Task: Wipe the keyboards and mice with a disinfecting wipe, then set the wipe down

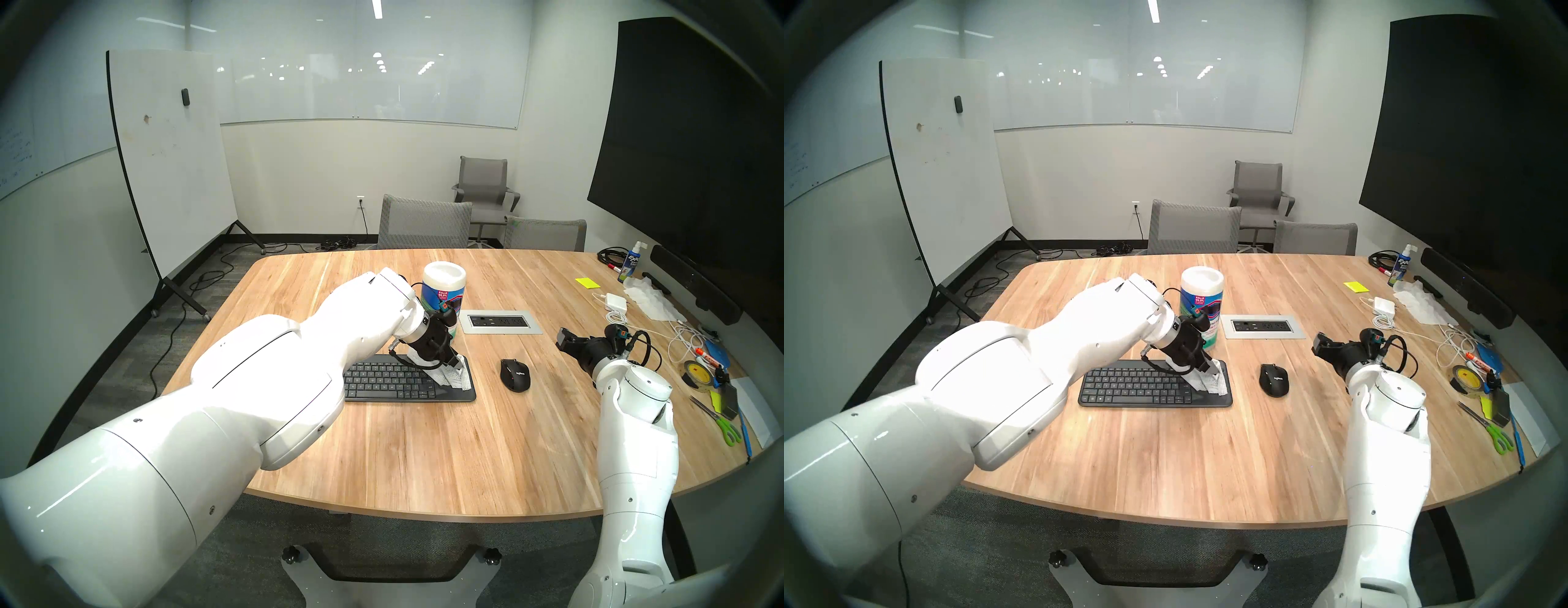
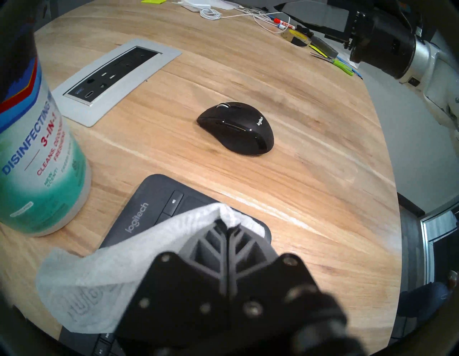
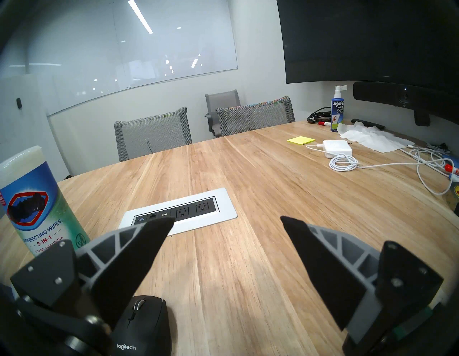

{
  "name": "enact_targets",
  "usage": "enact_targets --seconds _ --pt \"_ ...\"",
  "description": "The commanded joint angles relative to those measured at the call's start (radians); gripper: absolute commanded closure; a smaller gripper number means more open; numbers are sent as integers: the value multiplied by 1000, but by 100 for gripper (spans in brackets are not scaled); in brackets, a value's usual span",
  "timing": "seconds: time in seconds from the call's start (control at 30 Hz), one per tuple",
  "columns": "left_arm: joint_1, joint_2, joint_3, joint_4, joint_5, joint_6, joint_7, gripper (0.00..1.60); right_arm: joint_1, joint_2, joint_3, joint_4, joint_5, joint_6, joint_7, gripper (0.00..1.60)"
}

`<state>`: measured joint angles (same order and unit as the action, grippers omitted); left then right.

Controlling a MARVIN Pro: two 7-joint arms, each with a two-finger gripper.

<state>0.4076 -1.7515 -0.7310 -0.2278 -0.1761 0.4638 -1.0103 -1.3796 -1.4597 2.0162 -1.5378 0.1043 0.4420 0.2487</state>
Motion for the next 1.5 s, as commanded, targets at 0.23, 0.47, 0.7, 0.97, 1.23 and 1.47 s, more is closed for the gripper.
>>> enact_targets --seconds 0.23,0.47,0.7,0.97,1.23,1.47 --pt "-48 -70 -32 23 -21 -50 42 160 13 3 -1 -20 1 -4 0 0" --pt "-58 -90 -54 25 -35 -67 68 160 13 3 -1 -19 1 -4 0 0" --pt "-71 -99 -75 27 -48 -88 87 160 13 3 -1 -19 1 -4 0 0" --pt "-89 -106 -95 27 -59 -110 90 160 13 3 -1 -19 1 -4 0 0" --pt "-106 -117 -106 30 -63 -125 83 160 13 3 -1 -20 1 -4 0 0" --pt "-93 -114 -104 55 -62 -144 22 160 12 2 -1 -22 1 -4 -1 0"
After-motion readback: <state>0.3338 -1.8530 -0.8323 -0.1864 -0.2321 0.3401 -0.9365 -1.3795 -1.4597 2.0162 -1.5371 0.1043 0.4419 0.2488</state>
